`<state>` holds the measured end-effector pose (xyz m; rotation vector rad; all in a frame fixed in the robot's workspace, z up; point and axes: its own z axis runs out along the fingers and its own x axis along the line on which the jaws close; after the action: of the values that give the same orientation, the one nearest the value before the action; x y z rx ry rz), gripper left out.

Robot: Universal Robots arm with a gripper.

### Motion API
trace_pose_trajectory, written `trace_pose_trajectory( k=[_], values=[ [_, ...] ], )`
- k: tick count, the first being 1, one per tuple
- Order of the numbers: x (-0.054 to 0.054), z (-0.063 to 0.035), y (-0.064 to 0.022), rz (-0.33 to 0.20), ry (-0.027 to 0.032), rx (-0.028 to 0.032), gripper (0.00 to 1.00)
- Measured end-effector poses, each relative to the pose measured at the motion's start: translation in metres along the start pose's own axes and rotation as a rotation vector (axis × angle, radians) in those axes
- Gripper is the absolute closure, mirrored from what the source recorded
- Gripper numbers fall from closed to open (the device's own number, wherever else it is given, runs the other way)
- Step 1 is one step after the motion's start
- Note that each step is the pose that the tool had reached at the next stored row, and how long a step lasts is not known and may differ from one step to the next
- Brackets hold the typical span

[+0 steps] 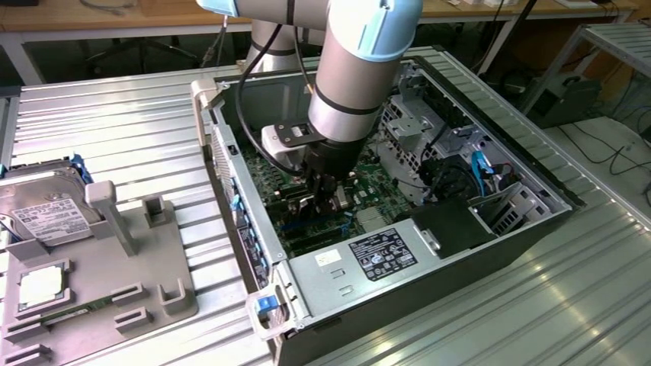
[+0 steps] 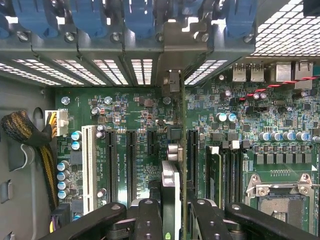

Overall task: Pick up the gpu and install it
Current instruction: 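Insert the gpu into the slot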

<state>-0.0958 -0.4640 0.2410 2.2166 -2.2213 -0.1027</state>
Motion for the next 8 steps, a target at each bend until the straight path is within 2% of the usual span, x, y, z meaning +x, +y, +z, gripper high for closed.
trace_pose_trajectory(
  k=[4,8],
  values=[
    [0.0001,0.0008,0.0003,0.000,0.0000,0.0000,0.72],
    [0.0003,0.0066,0.0003,0.000,0.0008,-0.0005,0.72]
  ],
)
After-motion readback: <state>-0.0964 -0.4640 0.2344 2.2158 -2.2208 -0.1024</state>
